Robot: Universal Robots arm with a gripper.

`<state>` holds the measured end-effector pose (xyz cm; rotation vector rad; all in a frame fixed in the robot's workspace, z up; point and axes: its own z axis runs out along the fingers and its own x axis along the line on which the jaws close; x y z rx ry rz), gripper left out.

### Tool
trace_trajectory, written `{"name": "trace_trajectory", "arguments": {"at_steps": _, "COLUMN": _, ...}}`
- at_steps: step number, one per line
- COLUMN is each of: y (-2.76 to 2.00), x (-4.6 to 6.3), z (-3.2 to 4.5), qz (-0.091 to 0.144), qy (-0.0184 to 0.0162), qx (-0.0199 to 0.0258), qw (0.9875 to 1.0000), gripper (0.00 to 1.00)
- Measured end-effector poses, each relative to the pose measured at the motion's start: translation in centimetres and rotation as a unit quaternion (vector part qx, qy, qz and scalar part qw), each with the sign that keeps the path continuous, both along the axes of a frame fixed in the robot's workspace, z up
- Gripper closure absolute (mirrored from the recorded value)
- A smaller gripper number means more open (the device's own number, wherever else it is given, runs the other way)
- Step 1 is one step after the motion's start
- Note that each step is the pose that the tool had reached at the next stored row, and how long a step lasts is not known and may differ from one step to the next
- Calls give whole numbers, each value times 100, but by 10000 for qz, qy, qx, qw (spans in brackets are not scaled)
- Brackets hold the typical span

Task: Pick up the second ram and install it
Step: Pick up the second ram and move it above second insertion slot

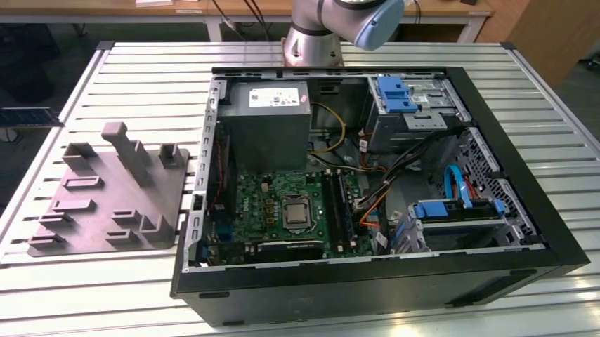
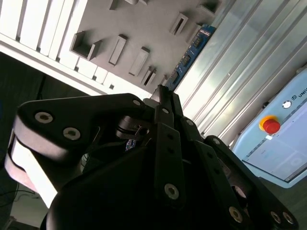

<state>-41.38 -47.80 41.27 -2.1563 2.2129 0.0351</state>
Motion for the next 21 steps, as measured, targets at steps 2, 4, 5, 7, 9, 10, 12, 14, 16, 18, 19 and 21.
{"name": "trace_trajectory", "arguments": {"at_steps": 2, "y": 0, "x": 0, "z": 21, "qz": 0, "qy": 0, "qx": 1, "qw": 10000, "gripper": 86}}
{"name": "trace_trajectory", "arguments": {"at_steps": 4, "y": 0, "x": 0, "z": 41, "qz": 0, "qy": 0, "qx": 3, "qw": 10000, "gripper": 86}}
{"name": "trace_trajectory", "arguments": {"at_steps": 5, "y": 0, "x": 0, "z": 51, "qz": 0, "qy": 0, "qx": 3, "qw": 10000, "gripper": 86}}
{"name": "trace_trajectory", "arguments": {"at_steps": 7, "y": 0, "x": 0, "z": 72, "qz": 0, "qy": -1, "qx": 4, "qw": 10000, "gripper": 86}}
{"name": "trace_trajectory", "arguments": {"at_steps": 9, "y": 0, "x": 0, "z": 90, "qz": 0, "qy": 0, "qx": 5, "qw": 10000, "gripper": 86}}
{"name": "trace_trajectory", "arguments": {"at_steps": 10, "y": 0, "x": 0, "z": 98, "qz": 0, "qy": 0, "qx": 6, "qw": 10000, "gripper": 86}}
{"name": "trace_trajectory", "arguments": {"at_steps": 12, "y": 0, "x": 0, "z": 117, "qz": 0, "qy": 0, "qx": 6, "qw": 10000, "gripper": 86}}
{"name": "trace_trajectory", "arguments": {"at_steps": 14, "y": 0, "x": 0, "z": 138, "qz": 0, "qy": 0, "qx": 8, "qw": 10000, "gripper": 86}}
{"name": "trace_trajectory", "arguments": {"at_steps": 16, "y": 0, "x": 0, "z": 165, "qz": 0, "qy": 0, "qx": 8, "qw": 10000, "gripper": 86}}
{"name": "trace_trajectory", "arguments": {"at_steps": 18, "y": 0, "x": 0, "z": 200, "qz": 0, "qy": 0, "qx": 10, "qw": 10000, "gripper": 86}}
{"name": "trace_trajectory", "arguments": {"at_steps": 19, "y": 0, "x": 0, "z": 218, "qz": 0, "qy": 0, "qx": 10, "qw": 10000, "gripper": 86}}
{"name": "trace_trajectory", "arguments": {"at_steps": 21, "y": 0, "x": 0, "z": 256, "qz": 0, "qy": 0, "qx": 11, "qw": 10000, "gripper": 86}}
